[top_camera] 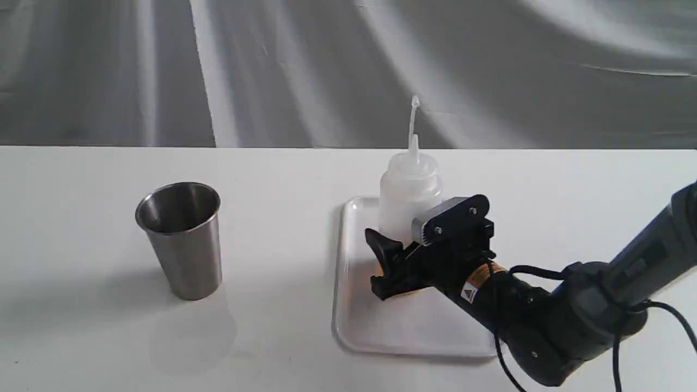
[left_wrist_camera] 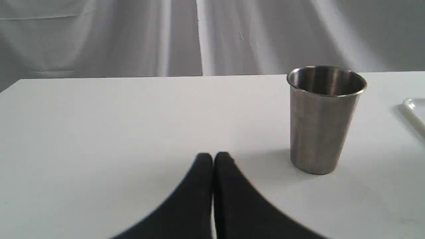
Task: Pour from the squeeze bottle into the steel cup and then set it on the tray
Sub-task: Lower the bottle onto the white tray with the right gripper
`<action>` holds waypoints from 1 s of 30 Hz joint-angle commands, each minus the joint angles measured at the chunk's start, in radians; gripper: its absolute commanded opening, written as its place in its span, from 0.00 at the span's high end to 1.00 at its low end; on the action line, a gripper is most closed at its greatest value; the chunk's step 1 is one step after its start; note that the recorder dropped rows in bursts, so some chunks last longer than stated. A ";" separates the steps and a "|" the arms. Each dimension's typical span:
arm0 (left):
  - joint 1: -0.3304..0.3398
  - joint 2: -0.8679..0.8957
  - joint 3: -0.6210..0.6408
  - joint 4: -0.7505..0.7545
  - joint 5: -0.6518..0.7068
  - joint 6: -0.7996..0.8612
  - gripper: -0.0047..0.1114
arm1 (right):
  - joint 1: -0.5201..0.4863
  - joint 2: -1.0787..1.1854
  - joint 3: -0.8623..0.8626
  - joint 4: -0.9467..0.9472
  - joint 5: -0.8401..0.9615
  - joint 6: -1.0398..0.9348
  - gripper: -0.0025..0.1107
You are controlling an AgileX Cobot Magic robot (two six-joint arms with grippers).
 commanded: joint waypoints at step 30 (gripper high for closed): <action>-0.008 -0.003 0.004 -0.001 -0.008 -0.003 0.96 | -0.008 0.015 0.015 0.024 -0.044 0.006 0.72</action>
